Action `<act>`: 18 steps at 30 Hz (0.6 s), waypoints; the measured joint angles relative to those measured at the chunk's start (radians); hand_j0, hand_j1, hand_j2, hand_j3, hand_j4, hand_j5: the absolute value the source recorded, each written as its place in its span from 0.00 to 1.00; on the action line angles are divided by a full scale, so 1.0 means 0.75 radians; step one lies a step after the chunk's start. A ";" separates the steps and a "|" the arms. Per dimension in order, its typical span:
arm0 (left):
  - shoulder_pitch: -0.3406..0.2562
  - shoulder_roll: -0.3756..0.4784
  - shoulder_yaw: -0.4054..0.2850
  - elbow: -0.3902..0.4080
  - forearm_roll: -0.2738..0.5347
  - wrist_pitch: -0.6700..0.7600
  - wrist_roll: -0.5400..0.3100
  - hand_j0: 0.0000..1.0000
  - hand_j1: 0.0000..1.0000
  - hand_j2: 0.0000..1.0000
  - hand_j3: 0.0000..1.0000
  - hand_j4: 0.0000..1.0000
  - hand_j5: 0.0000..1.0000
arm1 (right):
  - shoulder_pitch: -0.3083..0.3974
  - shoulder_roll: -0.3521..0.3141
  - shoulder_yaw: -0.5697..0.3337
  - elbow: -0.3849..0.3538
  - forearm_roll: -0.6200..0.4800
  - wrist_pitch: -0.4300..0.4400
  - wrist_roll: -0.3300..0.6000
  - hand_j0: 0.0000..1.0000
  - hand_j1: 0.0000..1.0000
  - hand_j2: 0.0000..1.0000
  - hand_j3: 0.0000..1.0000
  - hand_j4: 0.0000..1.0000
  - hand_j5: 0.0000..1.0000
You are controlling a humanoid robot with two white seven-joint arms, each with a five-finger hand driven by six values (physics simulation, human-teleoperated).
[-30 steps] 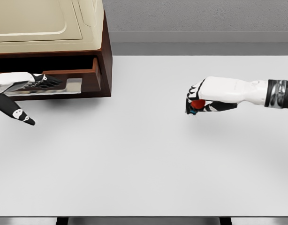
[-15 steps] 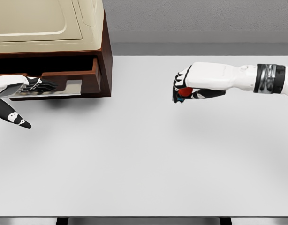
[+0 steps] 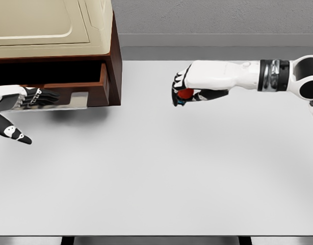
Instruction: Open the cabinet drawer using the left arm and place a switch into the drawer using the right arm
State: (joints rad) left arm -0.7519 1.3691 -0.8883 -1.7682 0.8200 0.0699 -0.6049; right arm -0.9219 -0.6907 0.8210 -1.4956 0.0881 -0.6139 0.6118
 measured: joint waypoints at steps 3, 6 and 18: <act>0.004 0.007 -0.001 -0.002 0.024 0.002 -0.002 1.00 1.00 1.00 1.00 1.00 1.00 | -0.047 0.027 0.030 0.017 0.000 0.000 0.000 0.45 0.45 0.45 0.45 0.45 0.45; 0.019 0.020 0.005 -0.005 0.063 0.004 -0.006 1.00 1.00 1.00 1.00 1.00 1.00 | -0.072 0.054 0.054 0.036 0.001 0.000 0.000 0.45 0.45 0.45 0.45 0.45 0.45; 0.041 0.049 0.010 -0.011 0.112 0.012 -0.015 1.00 1.00 1.00 1.00 1.00 1.00 | -0.217 0.140 0.129 0.046 -0.003 0.000 -0.001 0.45 0.45 0.45 0.45 0.45 0.45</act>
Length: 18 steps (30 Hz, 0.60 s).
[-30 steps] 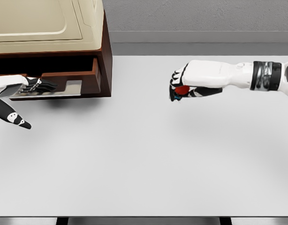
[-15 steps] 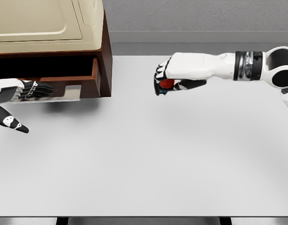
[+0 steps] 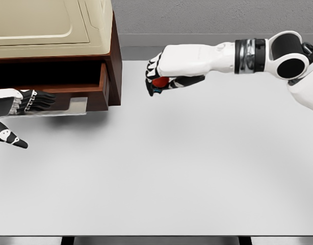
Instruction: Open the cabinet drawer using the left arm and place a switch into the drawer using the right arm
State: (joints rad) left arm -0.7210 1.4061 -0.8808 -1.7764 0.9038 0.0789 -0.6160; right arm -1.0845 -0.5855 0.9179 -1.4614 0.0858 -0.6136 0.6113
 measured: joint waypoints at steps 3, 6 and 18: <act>-0.002 -0.001 0.000 0.001 -0.015 0.000 -0.001 1.00 1.00 1.00 1.00 1.00 1.00 | -0.033 0.010 0.013 -0.002 0.000 0.000 0.000 0.45 0.45 0.45 0.45 0.45 0.45; -0.004 -0.002 0.003 0.005 -0.060 -0.003 0.000 1.00 1.00 1.00 1.00 1.00 1.00 | -0.074 0.032 0.025 -0.004 -0.002 0.000 0.000 0.45 0.45 0.45 0.45 0.45 0.45; -0.004 0.001 0.010 0.016 -0.121 -0.186 0.007 1.00 1.00 1.00 1.00 1.00 1.00 | -0.166 0.146 0.068 0.020 -0.005 0.000 0.000 0.45 0.45 0.45 0.45 0.45 0.45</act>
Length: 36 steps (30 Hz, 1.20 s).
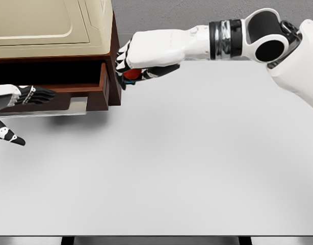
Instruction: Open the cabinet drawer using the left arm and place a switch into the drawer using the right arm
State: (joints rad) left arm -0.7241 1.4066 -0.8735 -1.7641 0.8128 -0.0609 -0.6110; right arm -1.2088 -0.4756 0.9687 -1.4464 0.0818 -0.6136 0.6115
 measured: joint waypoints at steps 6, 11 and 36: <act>0.002 0.004 -0.002 -0.002 0.061 -0.109 0.000 1.00 1.00 1.00 1.00 1.00 1.00 | -0.027 0.049 0.020 0.041 0.001 0.001 0.000 0.45 0.45 0.45 0.45 0.45 0.45; 0.002 0.005 -0.003 -0.002 0.082 -0.214 0.000 1.00 1.00 1.00 1.00 1.00 1.00 | -0.067 0.106 0.041 0.079 0.000 0.026 0.000 0.45 0.45 0.45 0.45 0.45 0.45; 0.025 0.015 -0.010 0.000 0.086 -0.608 0.000 1.00 1.00 1.00 1.00 1.00 1.00 | -0.174 0.391 0.119 0.455 0.003 0.055 0.000 0.45 0.45 0.45 0.45 0.45 0.45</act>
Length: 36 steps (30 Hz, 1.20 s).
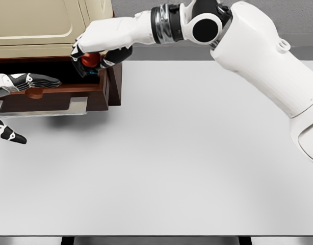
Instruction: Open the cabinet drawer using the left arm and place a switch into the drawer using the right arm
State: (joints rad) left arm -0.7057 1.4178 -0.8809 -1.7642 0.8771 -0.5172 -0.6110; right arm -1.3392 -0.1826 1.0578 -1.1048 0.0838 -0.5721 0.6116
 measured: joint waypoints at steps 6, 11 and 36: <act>0.000 -0.002 0.000 0.000 0.000 -0.002 0.000 1.00 1.00 1.00 1.00 1.00 1.00 | -0.012 0.053 0.008 0.071 0.002 -0.006 0.000 0.45 0.45 0.45 0.45 0.45 0.45; 0.002 -0.004 0.000 0.000 0.000 -0.003 0.000 1.00 1.00 1.00 1.00 1.00 1.00 | -0.020 0.089 0.009 0.133 0.003 -0.016 0.000 0.45 0.45 0.45 0.45 0.45 0.45; 0.008 -0.011 0.002 0.000 -0.001 -0.003 0.000 1.00 1.00 1.00 1.00 1.00 1.00 | 0.166 -0.356 -0.043 -0.221 -0.137 -0.056 0.000 1.00 1.00 1.00 1.00 1.00 1.00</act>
State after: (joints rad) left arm -0.6999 1.4097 -0.8797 -1.7640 0.8764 -0.5191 -0.6111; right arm -1.2150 -0.4499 1.0258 -1.2702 -0.0186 -0.6140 0.6115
